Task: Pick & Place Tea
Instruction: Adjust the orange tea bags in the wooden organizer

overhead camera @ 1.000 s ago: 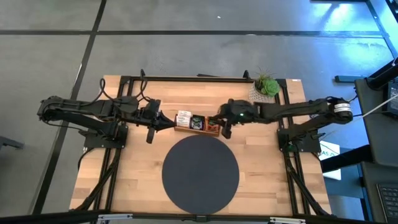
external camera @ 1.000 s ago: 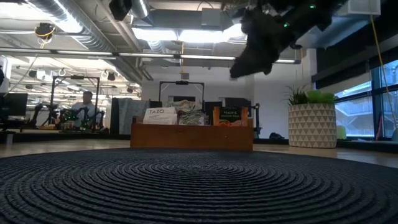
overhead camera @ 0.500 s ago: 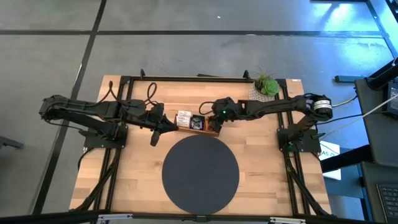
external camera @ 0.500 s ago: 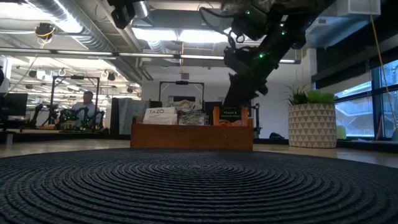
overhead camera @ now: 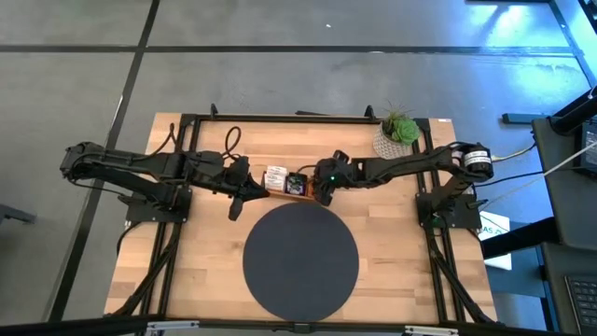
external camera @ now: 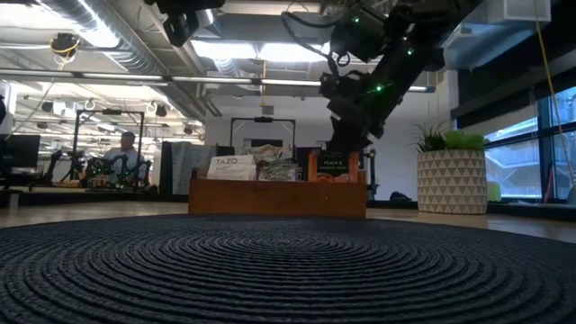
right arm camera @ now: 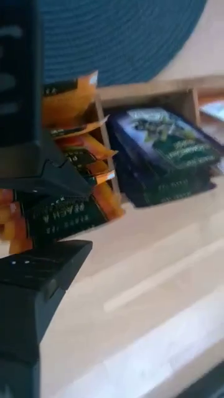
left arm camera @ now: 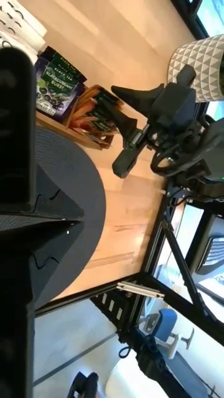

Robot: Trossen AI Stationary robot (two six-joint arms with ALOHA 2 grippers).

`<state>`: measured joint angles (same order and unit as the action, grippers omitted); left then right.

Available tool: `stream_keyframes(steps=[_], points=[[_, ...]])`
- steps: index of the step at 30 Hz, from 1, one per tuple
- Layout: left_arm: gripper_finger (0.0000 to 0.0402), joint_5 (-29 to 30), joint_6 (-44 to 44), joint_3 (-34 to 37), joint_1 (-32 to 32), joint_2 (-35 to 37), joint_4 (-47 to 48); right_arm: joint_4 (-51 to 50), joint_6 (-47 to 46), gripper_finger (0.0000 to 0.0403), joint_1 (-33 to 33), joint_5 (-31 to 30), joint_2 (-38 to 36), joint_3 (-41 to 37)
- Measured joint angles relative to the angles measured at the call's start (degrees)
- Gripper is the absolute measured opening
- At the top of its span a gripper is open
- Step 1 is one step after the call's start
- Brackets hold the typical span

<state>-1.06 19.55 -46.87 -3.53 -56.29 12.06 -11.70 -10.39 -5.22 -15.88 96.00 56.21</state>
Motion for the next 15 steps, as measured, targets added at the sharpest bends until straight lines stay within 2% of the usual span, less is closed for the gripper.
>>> stream_keyframes(steps=[7, 15], points=[[0.0012, 0.0, 0.0, 0.0, 0.0, 0.0, 0.2, -4.5, -2.7, 0.0127, 0.8, -2.3, -1.0, 2.8], [0.0013, 0.0, 0.0, 0.0, -0.1, 0.0, 0.2, -7.1, 0.2, 0.0127, 2.0, -6.1, -1.2, 5.0]])
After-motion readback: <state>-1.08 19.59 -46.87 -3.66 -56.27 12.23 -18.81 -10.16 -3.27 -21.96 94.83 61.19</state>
